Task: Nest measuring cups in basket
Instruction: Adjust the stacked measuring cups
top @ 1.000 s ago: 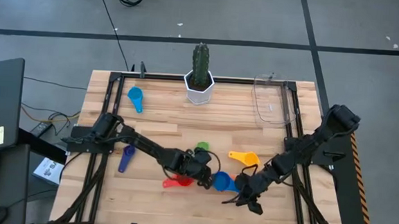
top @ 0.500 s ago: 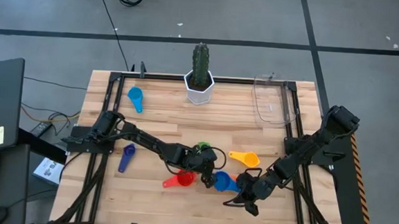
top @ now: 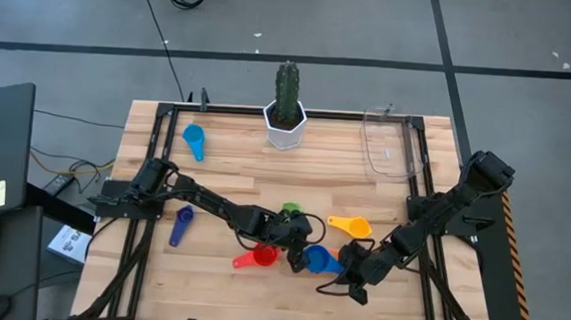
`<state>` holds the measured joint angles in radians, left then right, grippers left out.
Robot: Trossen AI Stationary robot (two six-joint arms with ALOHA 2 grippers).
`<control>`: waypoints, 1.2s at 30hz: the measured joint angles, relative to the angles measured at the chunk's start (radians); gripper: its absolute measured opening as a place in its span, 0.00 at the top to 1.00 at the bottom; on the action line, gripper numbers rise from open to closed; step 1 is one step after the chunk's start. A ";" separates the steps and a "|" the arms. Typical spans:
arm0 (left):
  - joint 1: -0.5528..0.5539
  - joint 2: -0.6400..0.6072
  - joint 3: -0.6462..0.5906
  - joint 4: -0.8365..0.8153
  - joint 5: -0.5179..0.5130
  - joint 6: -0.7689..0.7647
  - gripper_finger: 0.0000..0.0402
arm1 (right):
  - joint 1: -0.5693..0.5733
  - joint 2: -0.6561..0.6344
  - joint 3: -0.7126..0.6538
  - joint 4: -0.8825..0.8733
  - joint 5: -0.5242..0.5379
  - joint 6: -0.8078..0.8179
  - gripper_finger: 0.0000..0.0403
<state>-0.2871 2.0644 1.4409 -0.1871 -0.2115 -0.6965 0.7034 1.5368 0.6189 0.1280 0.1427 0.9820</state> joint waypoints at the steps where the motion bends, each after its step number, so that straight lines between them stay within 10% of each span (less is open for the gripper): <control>1: 0.000 0.000 0.000 0.000 0.005 0.002 0.99 | 0.000 0.000 0.000 -0.009 0.007 0.008 1.00; 36: -0.003 0.062 -0.001 0.050 0.079 0.015 0.99 | -0.036 0.000 0.000 -0.086 -0.039 -0.043 1.00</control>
<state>-0.2897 2.1265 1.4399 -0.1374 -0.1323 -0.6816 0.6670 1.5364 0.6189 0.0424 0.1035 0.9387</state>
